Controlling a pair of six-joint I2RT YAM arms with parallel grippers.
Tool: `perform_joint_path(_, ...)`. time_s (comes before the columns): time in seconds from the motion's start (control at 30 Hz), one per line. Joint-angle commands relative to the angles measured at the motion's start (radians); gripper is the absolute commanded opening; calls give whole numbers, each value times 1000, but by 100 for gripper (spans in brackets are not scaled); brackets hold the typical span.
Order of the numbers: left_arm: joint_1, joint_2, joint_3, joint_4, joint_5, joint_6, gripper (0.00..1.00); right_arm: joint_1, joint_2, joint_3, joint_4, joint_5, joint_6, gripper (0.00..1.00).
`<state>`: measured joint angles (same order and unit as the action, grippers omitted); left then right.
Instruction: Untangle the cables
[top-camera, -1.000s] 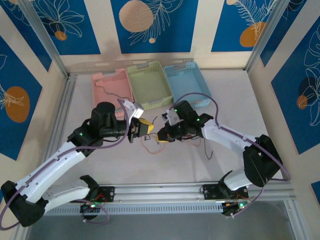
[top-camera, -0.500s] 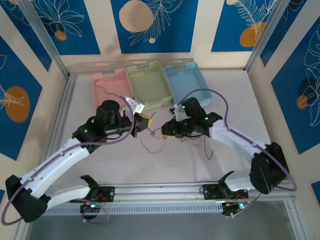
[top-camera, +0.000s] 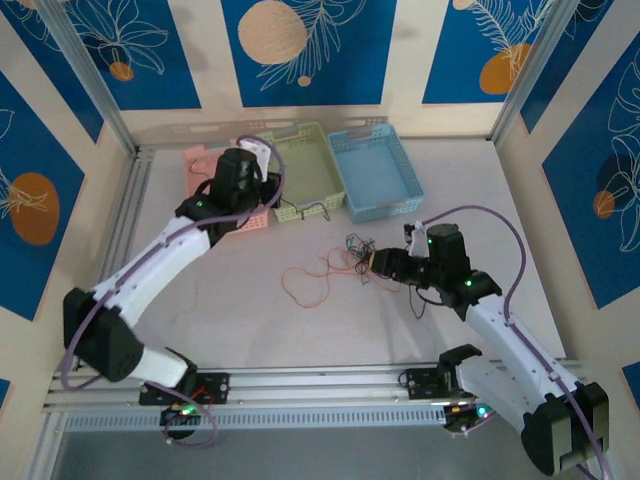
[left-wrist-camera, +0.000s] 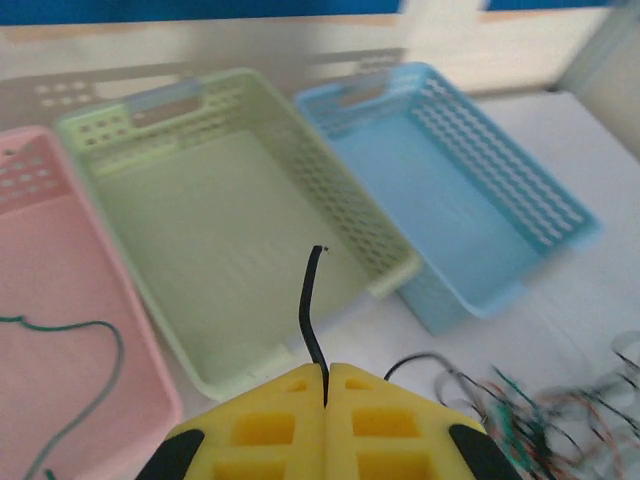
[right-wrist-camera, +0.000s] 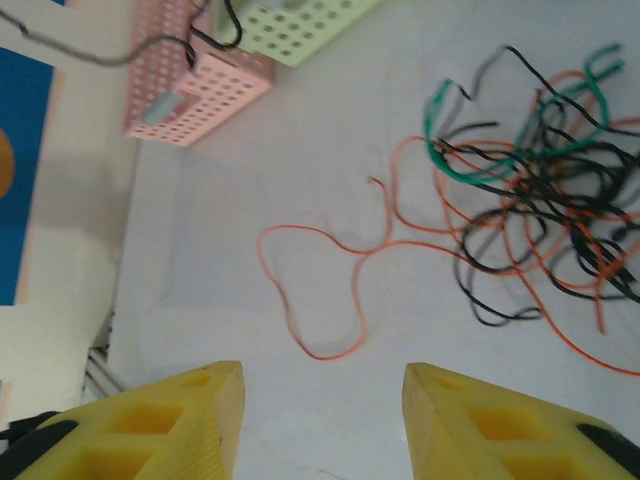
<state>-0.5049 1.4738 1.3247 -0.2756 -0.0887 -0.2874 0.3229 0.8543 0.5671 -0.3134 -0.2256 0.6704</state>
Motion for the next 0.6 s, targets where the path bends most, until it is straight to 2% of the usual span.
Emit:
perform_joint_path(0.0, 52, 115, 107, 32, -13, -53, 0, 4, -54, -78, 95, 38, 10, 45)
perform_joint_path(0.2, 104, 312, 238, 125, -66, -76, 0, 10, -134, -164, 172, 14, 35, 43)
perform_joint_path(0.43, 117, 531, 412, 205, -159, -65, 0, 3, -137, -186, 213, -38, 28, 42)
perform_joint_path(0.5, 117, 596, 477, 186, -176, -51, 8, 0, -135, -187, 214, -42, 29, 42)
perform_joint_path(0.57, 116, 652, 521, 188, -178, -38, 26, -3, -134, -188, 218, -47, 29, 42)
